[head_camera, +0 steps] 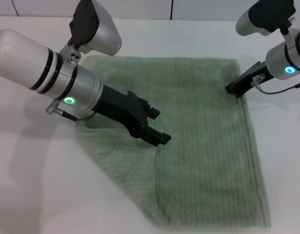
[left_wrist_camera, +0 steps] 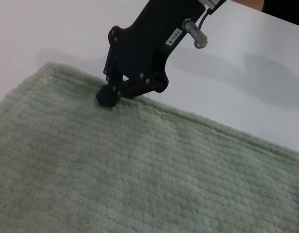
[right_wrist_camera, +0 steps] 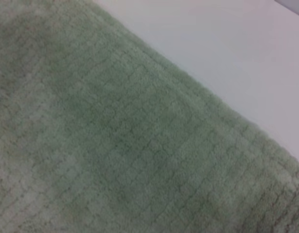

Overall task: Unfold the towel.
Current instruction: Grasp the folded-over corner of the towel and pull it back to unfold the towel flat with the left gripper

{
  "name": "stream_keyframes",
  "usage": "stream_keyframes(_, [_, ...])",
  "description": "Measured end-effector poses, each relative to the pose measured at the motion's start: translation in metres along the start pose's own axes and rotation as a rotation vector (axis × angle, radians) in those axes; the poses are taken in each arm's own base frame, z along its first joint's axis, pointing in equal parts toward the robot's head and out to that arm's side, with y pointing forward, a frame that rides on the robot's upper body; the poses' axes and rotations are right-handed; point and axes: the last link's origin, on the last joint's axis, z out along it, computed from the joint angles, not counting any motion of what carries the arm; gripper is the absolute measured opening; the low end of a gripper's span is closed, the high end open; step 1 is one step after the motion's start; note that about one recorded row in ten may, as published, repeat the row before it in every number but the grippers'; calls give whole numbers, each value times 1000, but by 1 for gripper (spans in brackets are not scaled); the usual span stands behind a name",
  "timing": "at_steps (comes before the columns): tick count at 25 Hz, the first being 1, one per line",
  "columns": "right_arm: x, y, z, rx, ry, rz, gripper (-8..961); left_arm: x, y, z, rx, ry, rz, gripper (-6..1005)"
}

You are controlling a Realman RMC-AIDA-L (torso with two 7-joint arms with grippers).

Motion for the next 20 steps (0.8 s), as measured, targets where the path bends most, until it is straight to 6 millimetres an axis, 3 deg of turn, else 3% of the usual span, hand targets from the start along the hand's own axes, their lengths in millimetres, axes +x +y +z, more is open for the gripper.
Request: stream_keyframes(20, [-4,1,0,1,-1,-8,-1,-7,-5,16,40,-72,-17,785])
